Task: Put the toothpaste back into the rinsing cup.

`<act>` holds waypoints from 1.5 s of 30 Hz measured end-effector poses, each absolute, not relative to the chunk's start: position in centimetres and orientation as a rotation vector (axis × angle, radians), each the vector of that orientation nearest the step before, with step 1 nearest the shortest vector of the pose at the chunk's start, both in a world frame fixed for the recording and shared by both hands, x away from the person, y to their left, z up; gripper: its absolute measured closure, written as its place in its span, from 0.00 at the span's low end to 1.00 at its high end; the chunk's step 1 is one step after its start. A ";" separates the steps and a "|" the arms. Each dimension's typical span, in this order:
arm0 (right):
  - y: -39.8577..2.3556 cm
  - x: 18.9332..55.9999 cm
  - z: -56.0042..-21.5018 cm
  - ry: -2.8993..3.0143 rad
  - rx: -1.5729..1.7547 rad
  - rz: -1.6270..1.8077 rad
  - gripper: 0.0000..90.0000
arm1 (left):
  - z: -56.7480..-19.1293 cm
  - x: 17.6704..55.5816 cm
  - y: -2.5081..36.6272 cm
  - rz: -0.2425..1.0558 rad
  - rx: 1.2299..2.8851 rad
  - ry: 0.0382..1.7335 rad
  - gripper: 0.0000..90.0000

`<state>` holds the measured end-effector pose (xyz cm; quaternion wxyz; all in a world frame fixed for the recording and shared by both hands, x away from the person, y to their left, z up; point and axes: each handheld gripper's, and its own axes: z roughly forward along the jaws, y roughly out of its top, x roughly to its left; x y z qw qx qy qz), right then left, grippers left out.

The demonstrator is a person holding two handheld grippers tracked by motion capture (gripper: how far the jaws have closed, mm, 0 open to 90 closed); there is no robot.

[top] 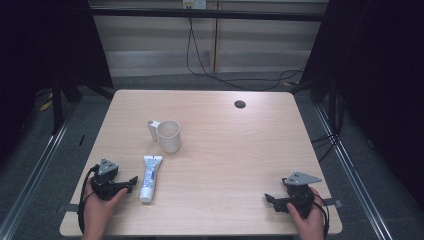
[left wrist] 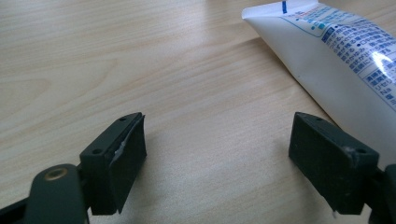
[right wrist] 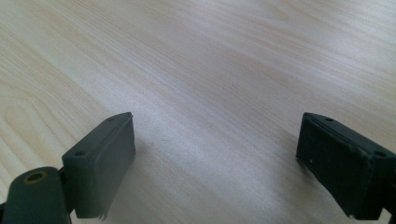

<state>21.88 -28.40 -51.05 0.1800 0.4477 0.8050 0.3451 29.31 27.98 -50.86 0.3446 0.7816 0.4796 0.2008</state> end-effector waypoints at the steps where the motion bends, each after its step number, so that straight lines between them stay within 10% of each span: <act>1: -28.4 21.9 -51.0 2.275 1.265 0.975 0.12 | -50.9 29.3 28.0 0.522 2.030 1.246 0.20; 45: -28.4 21.9 -51.0 2.275 1.265 0.975 0.12 | -44.2 34.1 24.7 0.097 2.238 1.451 0.29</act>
